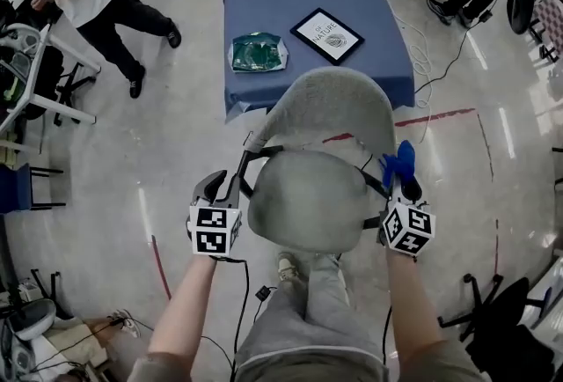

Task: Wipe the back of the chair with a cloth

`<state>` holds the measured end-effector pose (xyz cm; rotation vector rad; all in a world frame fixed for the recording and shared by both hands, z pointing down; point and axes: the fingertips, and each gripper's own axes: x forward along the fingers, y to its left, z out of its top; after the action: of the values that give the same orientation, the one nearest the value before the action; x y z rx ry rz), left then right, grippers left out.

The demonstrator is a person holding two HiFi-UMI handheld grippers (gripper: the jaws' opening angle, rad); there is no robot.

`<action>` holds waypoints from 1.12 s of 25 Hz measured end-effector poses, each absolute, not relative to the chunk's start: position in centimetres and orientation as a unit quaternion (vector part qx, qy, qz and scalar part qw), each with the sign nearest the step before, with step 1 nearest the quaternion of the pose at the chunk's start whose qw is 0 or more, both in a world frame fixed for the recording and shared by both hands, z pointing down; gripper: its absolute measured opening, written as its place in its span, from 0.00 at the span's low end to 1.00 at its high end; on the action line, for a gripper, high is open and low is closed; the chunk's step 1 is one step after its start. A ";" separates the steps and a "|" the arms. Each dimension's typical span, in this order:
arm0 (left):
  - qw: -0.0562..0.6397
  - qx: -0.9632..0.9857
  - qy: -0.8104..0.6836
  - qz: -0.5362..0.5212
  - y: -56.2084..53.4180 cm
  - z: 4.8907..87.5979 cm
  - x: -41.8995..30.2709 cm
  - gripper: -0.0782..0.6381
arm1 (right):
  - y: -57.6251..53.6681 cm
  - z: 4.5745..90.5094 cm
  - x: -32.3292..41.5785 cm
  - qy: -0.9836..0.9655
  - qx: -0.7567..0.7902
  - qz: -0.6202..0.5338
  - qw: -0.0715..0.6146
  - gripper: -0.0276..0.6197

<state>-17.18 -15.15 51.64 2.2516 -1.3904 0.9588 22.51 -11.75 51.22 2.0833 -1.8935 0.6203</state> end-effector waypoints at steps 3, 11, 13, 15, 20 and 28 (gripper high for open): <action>0.139 0.806 -0.489 0.303 -15.2 46.6 -16.6 0.23 | -11.7 46.7 21.0 -0.680 0.699 0.187 0.119 0.18; 0.070 0.841 -0.488 0.225 -14.4 33.8 -14.8 0.18 | -10.6 32.9 17.6 -0.742 0.658 0.111 0.067 0.18; 0.049 0.847 -0.487 0.206 -14.2 30.7 -14.2 0.18 | -10.0 29.5 16.9 -0.753 0.650 0.091 0.052 0.18; 0.027 0.853 -0.485 0.191 -13.8 27.7 -13.7 0.17 | -9.3 26.3 16.2 -0.764 0.640 0.069 0.040 0.18; -0.031 0.863 -0.479 0.161 -12.2 21.2 -12.5 0.16 | -7.0 19.7 14.2 -0.790 0.612 0.020 0.017 0.18; -0.084 0.874 -0.463 0.123 -8.7 14.2 -11.3 0.15 | -3.0 12.9 12.3 -0.818 0.575 -0.009 -0.027 0.18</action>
<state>-11.31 -8.68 14.22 2.9036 -1.5367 0.4089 12.29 -3.01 12.89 1.8375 -2.6144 -0.0301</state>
